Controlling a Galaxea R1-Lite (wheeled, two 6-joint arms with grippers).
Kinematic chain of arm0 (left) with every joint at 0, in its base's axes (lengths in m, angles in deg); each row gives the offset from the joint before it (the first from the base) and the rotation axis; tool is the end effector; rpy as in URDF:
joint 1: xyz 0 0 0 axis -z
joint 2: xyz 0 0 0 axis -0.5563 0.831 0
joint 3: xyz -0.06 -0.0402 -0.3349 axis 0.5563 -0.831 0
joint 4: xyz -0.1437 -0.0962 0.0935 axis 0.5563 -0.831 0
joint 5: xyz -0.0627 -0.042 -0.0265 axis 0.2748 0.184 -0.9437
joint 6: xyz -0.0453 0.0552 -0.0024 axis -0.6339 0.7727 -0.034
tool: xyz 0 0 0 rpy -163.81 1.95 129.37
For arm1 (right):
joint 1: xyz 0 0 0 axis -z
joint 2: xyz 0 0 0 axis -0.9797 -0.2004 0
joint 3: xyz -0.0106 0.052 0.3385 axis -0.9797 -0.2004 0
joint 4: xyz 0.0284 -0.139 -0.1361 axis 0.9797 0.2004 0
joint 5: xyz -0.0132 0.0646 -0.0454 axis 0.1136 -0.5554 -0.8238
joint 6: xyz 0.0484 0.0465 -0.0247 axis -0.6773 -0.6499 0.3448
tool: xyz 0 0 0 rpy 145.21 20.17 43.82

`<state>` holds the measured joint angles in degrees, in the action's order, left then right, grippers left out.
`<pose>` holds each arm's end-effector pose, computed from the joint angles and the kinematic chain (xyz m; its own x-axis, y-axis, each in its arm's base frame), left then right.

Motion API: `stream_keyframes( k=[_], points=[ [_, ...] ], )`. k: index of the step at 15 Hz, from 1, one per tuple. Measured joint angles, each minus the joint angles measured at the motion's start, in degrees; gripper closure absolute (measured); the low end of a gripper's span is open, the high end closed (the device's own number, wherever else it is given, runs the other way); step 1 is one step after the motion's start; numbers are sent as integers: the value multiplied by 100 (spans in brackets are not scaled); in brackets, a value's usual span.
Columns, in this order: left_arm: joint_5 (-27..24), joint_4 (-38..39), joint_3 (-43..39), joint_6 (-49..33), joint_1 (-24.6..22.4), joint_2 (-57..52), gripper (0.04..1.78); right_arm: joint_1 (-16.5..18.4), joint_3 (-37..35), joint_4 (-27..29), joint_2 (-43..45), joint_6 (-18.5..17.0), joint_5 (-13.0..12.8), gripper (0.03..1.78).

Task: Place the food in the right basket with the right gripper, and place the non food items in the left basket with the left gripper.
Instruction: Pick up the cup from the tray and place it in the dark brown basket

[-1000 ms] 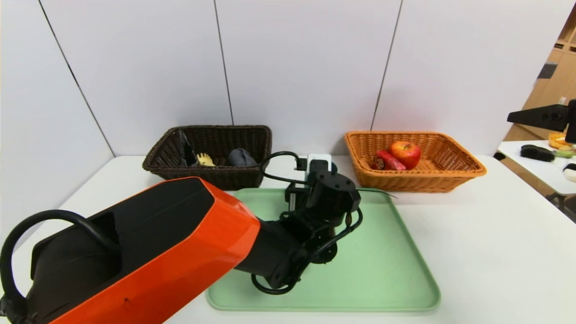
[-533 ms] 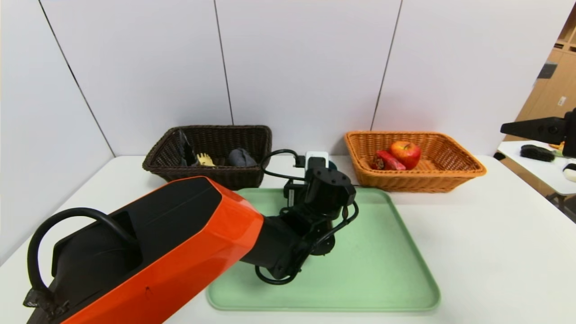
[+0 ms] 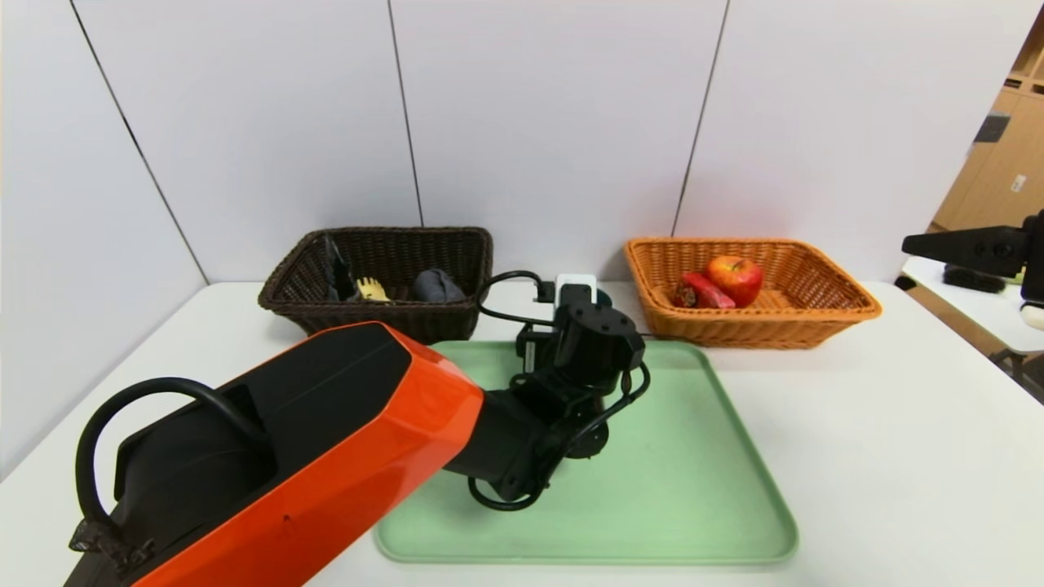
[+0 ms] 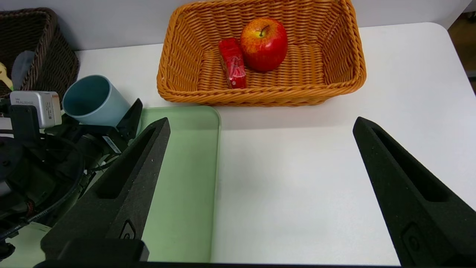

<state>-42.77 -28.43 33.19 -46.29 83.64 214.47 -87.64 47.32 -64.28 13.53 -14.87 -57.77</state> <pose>0.3916 -0.3910 0.1138 0.9811 -0.1386 -0.1354 0.1302 0.9891 -0.0687 0.1975 0.0254 0.3218 0.9363 0.0593 -0.3461 -0.0220 0.9936 0.1109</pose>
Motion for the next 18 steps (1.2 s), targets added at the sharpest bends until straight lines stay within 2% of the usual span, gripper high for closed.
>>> stream_keyframes(
  k=[5,6,8,9,15,18],
  points=[
    [-2,-2,0,-7,0,2,13,-82,-79,-2,33,0,-9,12],
    [-5,2,0,-16,0,0,19,-85,-90,-2,33,0,-9,12],
    [-2,2,0,-13,0,0,53,-94,-99,-4,33,-4,-9,12],
    [-2,-2,0,-11,-2,-5,63,-94,-101,-4,34,0,-9,11],
    [-49,-94,-41,-2,16,-240,64,-132,-124,-2,30,-11,-11,11],
    [-411,-719,94,-123,68,-968,64,-132,-168,-4,22,-17,-9,11]
  ],
)
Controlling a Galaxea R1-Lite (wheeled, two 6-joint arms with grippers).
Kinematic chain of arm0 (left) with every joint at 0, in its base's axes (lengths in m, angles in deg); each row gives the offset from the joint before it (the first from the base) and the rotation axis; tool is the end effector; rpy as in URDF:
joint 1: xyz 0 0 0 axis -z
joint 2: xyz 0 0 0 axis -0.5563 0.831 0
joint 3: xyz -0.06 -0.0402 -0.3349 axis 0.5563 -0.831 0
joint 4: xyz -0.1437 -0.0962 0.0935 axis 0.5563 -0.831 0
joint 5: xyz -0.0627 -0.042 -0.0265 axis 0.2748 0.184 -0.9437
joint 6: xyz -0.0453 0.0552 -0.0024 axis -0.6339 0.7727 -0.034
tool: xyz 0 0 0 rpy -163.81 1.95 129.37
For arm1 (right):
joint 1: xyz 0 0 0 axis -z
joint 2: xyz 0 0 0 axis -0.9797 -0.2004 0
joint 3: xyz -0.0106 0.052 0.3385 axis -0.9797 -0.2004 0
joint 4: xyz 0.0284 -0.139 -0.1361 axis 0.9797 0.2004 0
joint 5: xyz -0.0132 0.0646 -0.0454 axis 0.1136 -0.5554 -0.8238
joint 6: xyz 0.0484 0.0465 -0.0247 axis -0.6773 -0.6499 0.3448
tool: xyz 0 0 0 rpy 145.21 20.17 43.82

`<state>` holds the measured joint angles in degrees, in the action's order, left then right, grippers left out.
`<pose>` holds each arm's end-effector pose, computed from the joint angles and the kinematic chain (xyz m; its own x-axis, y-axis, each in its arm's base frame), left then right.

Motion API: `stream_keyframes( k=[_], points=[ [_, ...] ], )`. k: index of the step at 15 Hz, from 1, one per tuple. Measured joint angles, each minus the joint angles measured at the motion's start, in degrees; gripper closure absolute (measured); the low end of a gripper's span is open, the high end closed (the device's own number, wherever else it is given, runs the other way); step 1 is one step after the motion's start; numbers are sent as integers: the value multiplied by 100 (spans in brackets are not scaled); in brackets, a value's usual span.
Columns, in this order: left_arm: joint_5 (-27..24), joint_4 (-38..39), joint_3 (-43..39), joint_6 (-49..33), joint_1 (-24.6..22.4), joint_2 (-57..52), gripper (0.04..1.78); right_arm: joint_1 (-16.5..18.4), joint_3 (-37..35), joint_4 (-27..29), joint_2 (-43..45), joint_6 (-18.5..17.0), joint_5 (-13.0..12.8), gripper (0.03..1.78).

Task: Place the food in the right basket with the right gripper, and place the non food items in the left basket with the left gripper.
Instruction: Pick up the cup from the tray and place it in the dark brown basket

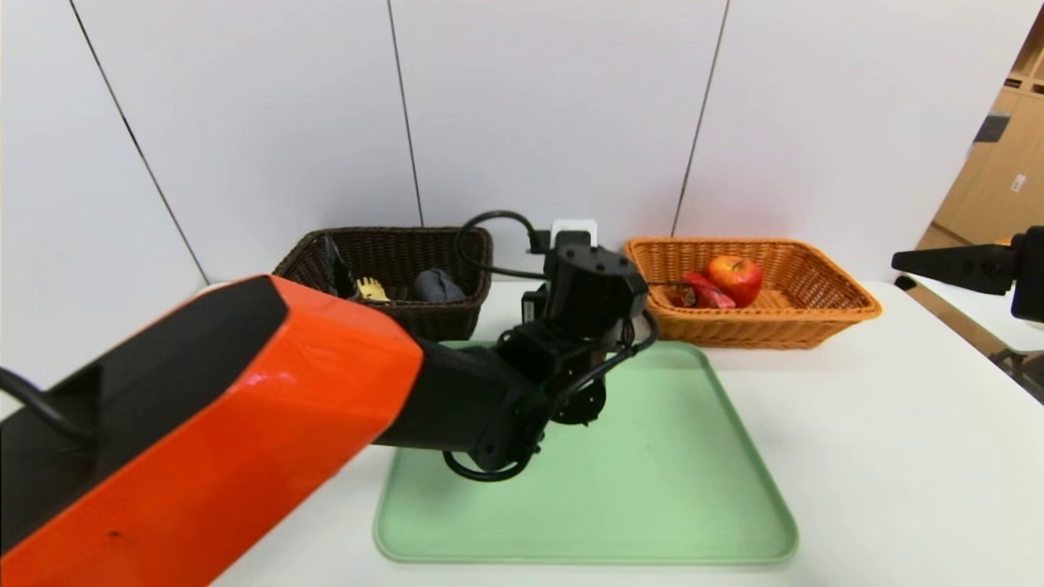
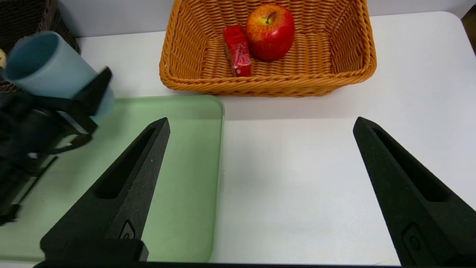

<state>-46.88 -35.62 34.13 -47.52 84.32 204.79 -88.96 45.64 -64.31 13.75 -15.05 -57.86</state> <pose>0.3688 -0.3798 0.1930 0.9695 -0.2255 -0.0965 0.2115 0.9678 -0.1366 0.1958 0.0296 0.3129 0.9261 0.0777 -0.3692 -0.0395 0.9932 0.1098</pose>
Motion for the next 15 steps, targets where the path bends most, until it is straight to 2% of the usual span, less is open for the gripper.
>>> stream_keyframes(
  k=[3,6,10,13,15],
  points=[
    [-479,-1445,780,-436,-133,-887,64,-20,-13,-13,-57,-5,-2,11],
    [-752,-2577,1204,-535,-879,-1559,64,-85,-13,-121,-116,-17,0,11],
    [-1115,-2649,1012,-572,-1976,-1841,64,-102,-13,-123,-189,-9,0,11],
    [-1364,-2531,483,-605,-2500,-1783,64,-111,-13,-129,-234,-2,-2,11],
    [-1425,-2170,212,-592,-2783,-1598,64,-140,-13,-132,-254,-5,0,11]
  ],
)
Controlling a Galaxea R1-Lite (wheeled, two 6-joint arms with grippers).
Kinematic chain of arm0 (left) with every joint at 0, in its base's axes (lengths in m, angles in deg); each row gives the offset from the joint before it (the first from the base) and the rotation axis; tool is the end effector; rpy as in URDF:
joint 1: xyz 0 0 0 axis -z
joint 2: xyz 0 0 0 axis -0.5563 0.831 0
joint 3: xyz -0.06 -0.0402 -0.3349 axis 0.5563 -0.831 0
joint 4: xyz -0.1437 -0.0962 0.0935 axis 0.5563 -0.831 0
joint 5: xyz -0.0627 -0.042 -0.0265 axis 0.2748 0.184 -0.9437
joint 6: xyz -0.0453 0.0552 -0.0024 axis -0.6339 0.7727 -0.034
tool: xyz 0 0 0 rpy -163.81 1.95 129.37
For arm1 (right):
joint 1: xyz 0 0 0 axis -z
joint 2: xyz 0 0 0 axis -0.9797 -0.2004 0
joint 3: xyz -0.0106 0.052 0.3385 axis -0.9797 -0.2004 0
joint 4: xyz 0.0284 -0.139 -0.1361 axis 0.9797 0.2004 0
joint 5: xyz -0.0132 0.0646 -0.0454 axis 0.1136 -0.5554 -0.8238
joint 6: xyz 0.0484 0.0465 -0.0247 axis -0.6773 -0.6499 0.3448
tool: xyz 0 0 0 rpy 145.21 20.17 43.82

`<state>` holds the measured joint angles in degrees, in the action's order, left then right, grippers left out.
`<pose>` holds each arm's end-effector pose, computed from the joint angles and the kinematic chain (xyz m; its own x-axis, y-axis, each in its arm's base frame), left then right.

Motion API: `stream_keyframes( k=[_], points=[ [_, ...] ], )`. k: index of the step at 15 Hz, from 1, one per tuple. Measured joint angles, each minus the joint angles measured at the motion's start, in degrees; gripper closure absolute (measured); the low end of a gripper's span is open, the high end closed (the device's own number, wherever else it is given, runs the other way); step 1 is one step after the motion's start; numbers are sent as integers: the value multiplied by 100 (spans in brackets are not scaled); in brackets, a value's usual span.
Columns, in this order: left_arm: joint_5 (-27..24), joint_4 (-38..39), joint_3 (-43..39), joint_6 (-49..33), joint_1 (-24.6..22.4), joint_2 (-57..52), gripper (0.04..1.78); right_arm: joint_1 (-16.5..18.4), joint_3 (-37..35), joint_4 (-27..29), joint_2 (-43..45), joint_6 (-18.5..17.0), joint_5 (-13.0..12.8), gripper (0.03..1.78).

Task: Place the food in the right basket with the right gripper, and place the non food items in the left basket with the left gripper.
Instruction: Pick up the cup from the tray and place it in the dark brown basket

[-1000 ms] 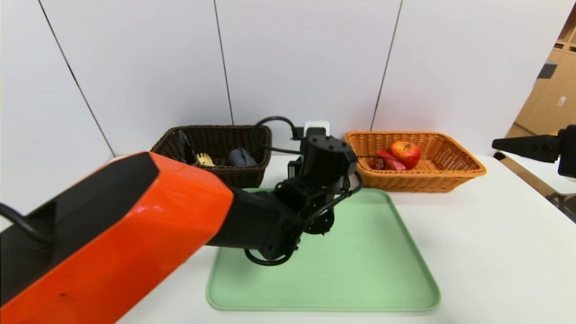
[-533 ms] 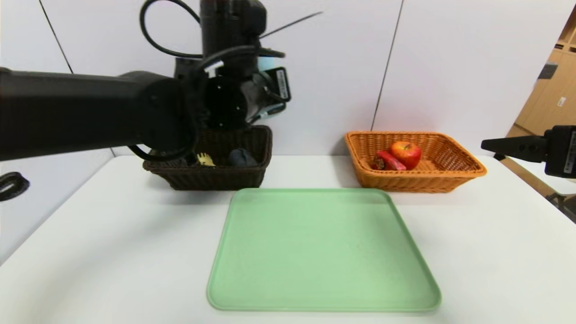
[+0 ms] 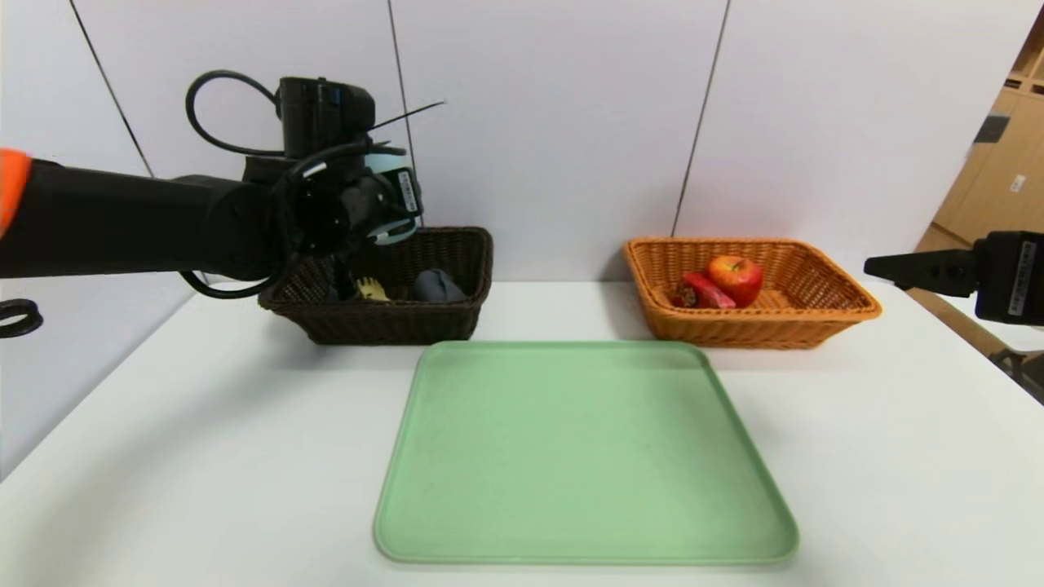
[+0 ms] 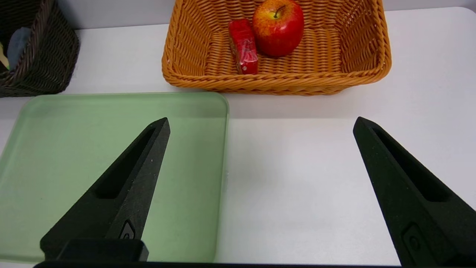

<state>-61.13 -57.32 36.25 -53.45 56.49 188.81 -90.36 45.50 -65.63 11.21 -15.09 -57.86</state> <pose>0.4375 -0.1527 0.2899 0.9856 0.0109 -0.1687 -0.0512 0.9703 -0.2364 0.2097 0.0375 0.3062 0.9151 0.0984 -0.3911 -0.0610 0.9924 0.1070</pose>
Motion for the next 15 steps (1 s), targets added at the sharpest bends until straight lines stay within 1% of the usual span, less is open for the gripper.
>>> stream_keyframes(
  k=[2,5,10,13,15],
  points=[
    [-13,290,-160,32,-194,221,64,-15,0,0,-13,2,0,11],
    [-22,328,-216,33,-411,534,64,-32,0,5,-38,2,-2,11],
    [-18,328,-221,27,-486,833,64,-67,0,5,-52,-2,-9,11],
    [-18,332,-223,7,-475,905,47,-69,-35,9,-40,-4,-13,11],
    [-13,329,-226,16,-489,923,40,-72,-66,6,-24,0,-13,11]
  ],
)
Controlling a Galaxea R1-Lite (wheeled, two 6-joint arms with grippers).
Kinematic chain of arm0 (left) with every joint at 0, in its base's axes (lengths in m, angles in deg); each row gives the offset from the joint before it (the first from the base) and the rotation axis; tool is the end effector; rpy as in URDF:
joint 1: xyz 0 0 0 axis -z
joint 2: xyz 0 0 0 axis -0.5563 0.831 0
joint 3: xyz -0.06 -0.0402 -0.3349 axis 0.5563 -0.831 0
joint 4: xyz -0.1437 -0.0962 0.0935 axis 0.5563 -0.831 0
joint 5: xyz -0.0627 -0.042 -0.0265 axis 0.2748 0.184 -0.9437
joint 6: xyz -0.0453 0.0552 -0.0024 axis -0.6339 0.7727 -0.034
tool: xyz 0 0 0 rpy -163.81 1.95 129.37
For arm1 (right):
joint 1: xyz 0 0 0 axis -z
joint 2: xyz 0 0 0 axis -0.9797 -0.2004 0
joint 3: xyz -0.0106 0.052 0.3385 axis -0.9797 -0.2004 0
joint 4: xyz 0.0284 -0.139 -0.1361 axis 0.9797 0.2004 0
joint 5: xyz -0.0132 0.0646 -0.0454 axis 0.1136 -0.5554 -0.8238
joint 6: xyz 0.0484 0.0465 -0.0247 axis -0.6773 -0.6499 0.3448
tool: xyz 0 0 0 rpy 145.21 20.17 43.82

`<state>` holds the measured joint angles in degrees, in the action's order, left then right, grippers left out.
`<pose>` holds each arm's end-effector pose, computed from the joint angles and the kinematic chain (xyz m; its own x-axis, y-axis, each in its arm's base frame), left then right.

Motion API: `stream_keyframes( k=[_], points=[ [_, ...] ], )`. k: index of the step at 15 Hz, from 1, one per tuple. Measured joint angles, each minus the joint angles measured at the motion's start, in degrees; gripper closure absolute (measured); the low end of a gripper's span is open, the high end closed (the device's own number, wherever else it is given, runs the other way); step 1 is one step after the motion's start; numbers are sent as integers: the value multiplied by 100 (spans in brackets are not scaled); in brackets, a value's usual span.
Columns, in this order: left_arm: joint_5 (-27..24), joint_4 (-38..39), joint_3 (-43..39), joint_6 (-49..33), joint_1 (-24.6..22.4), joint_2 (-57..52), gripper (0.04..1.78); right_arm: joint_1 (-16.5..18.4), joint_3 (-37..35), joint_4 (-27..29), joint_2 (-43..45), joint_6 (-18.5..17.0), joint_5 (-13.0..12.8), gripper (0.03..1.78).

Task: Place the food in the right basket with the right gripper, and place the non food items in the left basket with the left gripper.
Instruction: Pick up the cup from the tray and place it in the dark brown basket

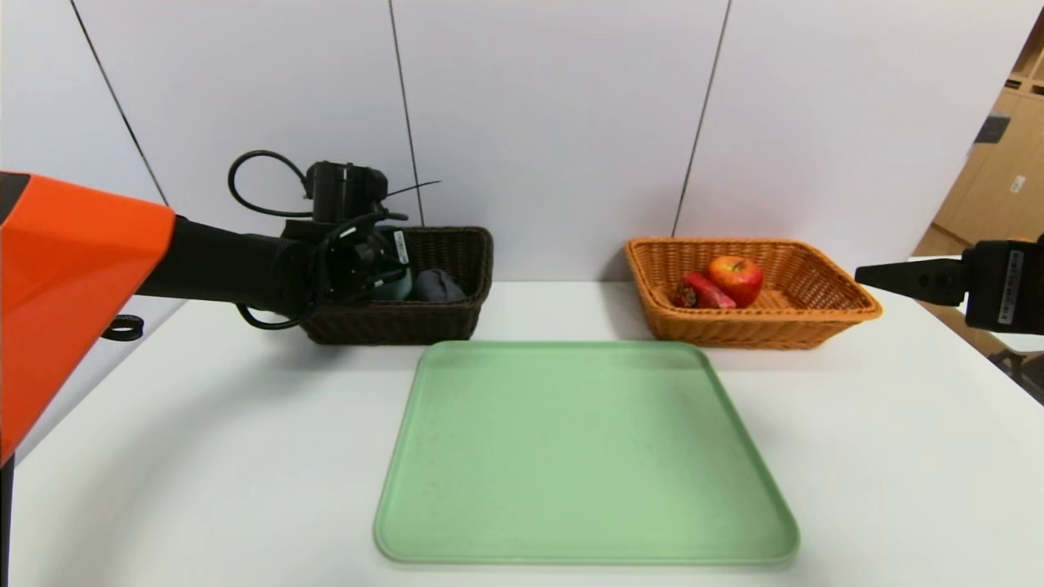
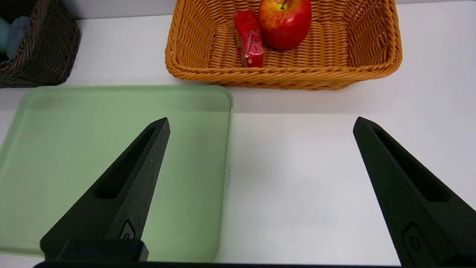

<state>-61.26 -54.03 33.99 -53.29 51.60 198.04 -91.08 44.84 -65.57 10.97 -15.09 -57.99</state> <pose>0.4868 -0.1272 0.2068 0.9495 0.1028 -0.2964 -0.1590 0.9722 -0.1719 0.2102 0.0401 0.3014 0.9076 0.1062 -0.4063 -0.0697 0.9922 0.1037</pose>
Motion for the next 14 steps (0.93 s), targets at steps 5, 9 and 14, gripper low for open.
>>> stream_keyframes(
  k=[5,9,14],
  points=[
    [-121,-76,121,102,26,-518,26,7,295,85,-27,228,2,11],
    [-986,-907,258,722,20,-1827,20,132,761,1389,-140,1407,20,11],
    [-1442,-4267,226,841,-223,-3913,16,516,1237,3067,-113,1481,193,11]
  ],
)
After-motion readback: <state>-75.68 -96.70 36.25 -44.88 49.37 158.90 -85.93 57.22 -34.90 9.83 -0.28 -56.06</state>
